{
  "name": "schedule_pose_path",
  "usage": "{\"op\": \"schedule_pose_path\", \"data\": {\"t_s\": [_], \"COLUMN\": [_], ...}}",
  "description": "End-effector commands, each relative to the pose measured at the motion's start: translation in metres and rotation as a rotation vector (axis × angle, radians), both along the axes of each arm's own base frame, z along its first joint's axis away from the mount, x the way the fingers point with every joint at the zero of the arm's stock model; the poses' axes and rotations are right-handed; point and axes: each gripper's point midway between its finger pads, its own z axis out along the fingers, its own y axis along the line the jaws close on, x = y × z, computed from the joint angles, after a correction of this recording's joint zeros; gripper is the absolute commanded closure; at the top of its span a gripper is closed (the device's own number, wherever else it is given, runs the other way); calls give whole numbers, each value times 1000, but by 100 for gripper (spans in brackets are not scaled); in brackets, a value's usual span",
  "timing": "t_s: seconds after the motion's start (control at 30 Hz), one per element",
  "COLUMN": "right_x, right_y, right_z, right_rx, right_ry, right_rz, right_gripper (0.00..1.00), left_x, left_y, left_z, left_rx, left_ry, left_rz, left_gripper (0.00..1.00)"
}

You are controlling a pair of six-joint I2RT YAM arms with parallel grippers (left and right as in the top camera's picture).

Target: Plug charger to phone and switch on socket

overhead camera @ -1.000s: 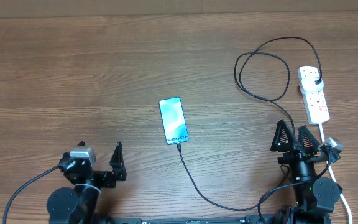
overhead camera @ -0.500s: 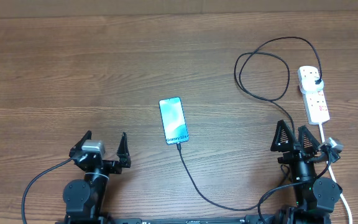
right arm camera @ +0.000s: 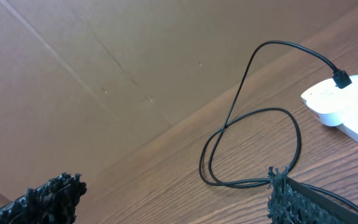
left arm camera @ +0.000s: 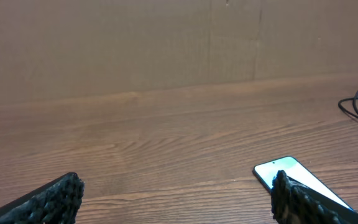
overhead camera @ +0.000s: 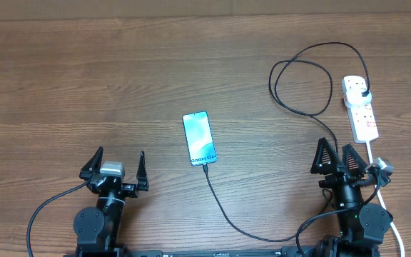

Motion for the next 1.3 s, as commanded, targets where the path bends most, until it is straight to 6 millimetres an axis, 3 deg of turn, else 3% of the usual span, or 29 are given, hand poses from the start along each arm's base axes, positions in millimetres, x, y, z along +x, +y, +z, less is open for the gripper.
{"op": "schedule_pose_path", "data": {"t_s": [0.0, 0.27, 0.4, 1.27], "right_x": [1, 1, 1, 1], "right_y": [1, 1, 1, 1], "right_z": [-3, -3, -3, -3], "right_rx": [4, 4, 4, 4], "right_ry": [3, 3, 3, 3], "right_rz": [4, 4, 4, 4], "right_gripper": [0, 0, 0, 0], "left_x": [1, 1, 1, 1], "left_y": [5, 7, 20, 20], "left_z": [-2, -2, -3, -4], "left_rx": [29, -23, -100, -84], "left_ry": [-9, -4, 5, 5], "left_rz": [27, 37, 122, 121], "left_gripper": [1, 1, 1, 1]}}
